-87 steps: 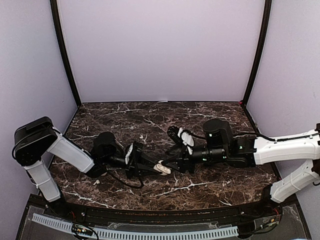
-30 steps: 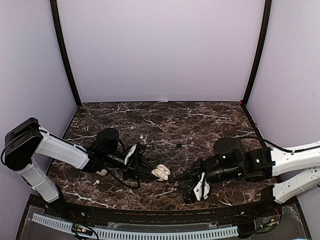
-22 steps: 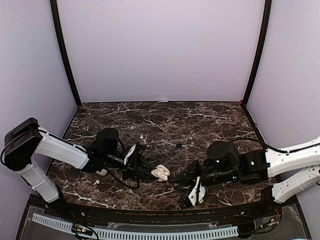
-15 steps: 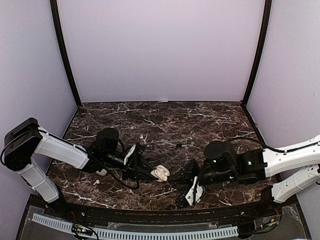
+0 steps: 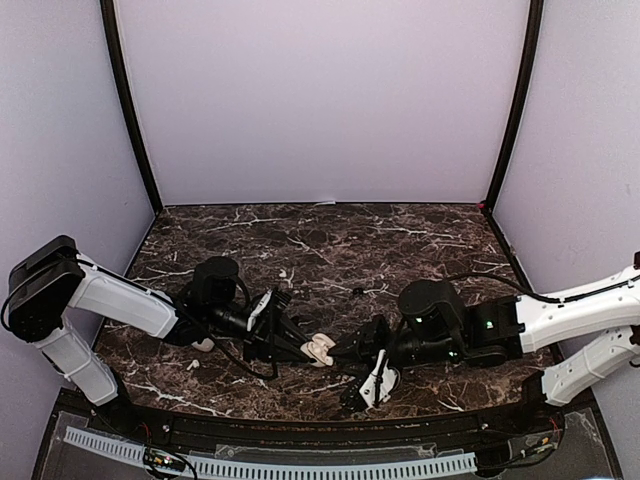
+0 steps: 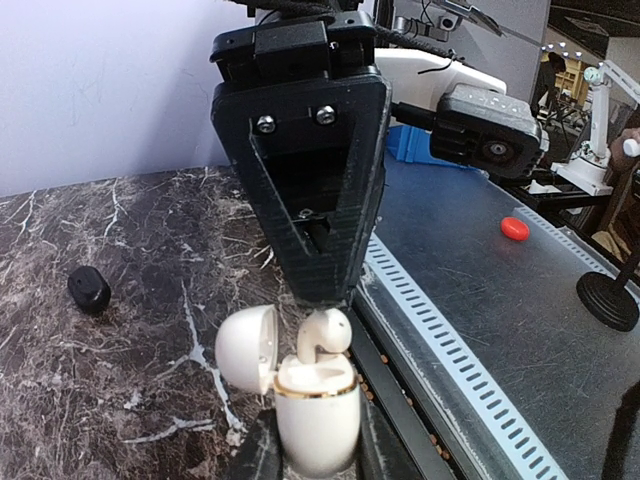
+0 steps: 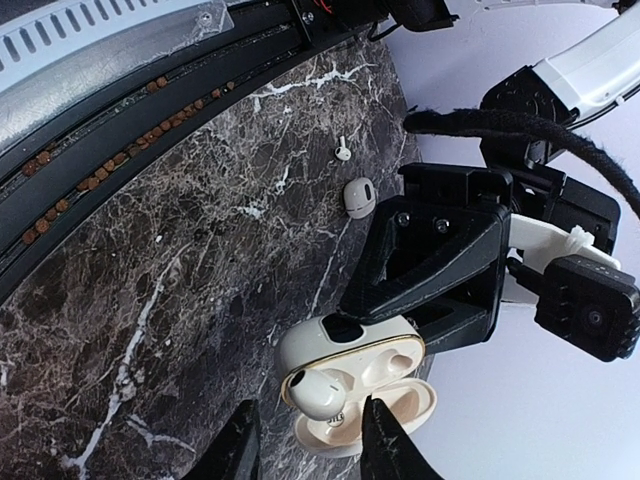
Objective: Insert the wireless bluetooth earbuds into the charging case
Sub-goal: Pick up the left earbud from the right side groove of the charging case, then insert the left earbud into the left side groove of the charging case.
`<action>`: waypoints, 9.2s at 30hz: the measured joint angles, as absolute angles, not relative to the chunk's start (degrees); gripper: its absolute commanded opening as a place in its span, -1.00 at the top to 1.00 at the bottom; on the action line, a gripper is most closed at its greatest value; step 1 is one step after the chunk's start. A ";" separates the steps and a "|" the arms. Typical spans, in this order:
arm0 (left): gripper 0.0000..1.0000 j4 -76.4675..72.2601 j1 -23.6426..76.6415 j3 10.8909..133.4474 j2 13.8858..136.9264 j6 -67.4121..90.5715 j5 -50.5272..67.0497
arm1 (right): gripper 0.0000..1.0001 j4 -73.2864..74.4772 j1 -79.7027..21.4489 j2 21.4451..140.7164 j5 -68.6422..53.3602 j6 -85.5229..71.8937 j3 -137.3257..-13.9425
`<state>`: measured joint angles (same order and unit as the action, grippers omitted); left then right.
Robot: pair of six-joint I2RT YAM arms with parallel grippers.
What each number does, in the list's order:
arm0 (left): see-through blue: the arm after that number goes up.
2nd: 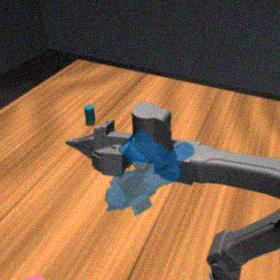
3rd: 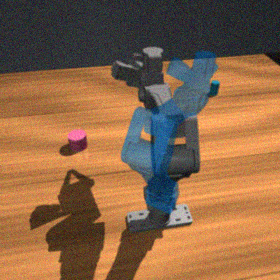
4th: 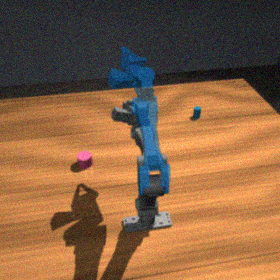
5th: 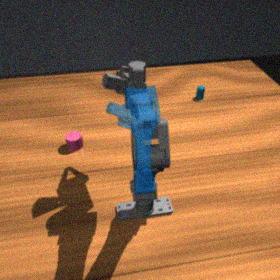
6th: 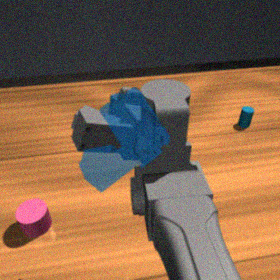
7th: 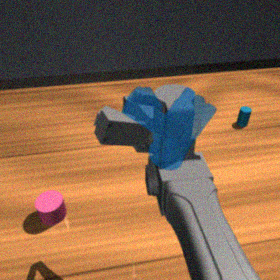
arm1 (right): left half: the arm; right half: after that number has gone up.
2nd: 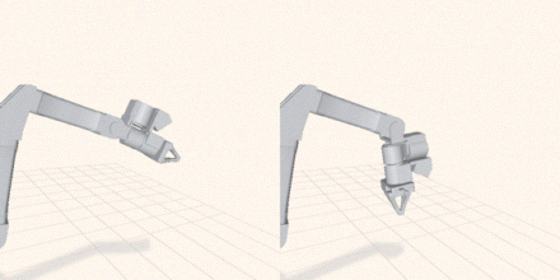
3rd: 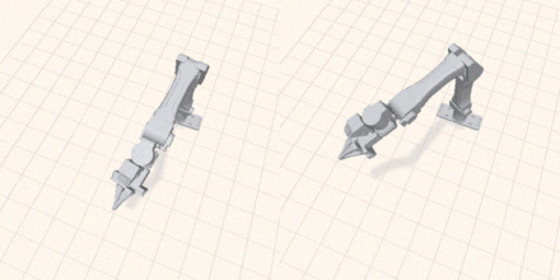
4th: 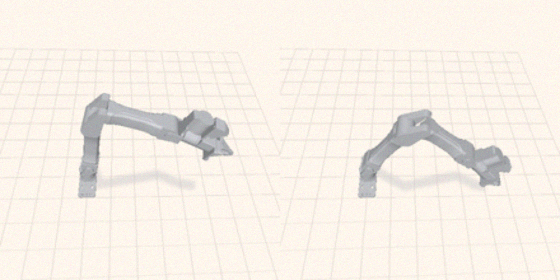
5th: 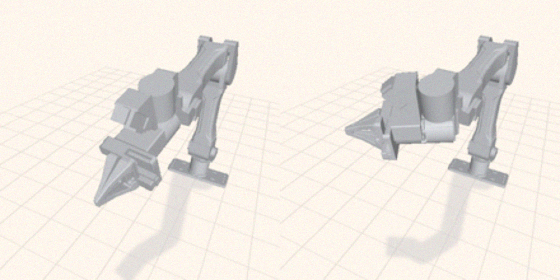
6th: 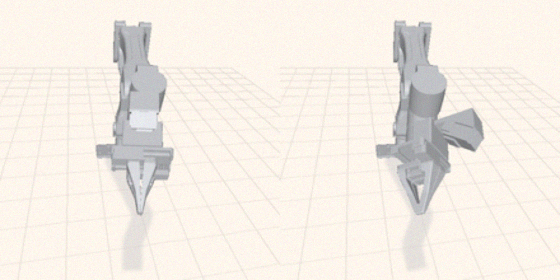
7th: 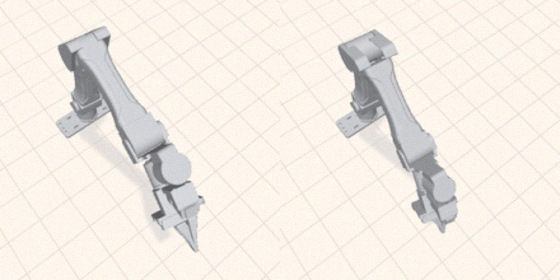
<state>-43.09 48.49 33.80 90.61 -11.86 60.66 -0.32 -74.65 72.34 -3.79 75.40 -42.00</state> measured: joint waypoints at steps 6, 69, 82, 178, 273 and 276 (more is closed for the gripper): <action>1.00 -43.09 48.49 33.80 90.61 -11.90 60.69 | 0.38 -0.36 -74.65 73.56 -3.75 75.33 -42.68; 1.00 -32.91 48.16 35.51 89.86 -17.93 59.68 | 0.72 9.02 -74.70 79.31 -0.38 56.25 -50.35; 1.00 -35.73 48.45 35.51 89.86 -17.80 59.72 | 0.63 7.70 -74.72 78.83 -1.91 56.53 -50.35; 1.00 -35.11 48.56 36.77 90.52 -16.16 61.95 | 0.54 16.47 -74.96 78.17 0.01 61.69 -54.37; 1.00 -22.96 48.38 42.87 95.04 -18.55 68.07 | 1.00 18.92 -73.38 78.87 -2.79 64.05 -57.17; 1.00 -22.79 48.38 42.92 95.04 -18.76 68.05 | 1.00 18.92 -73.38 78.87 -2.79 64.05 -57.17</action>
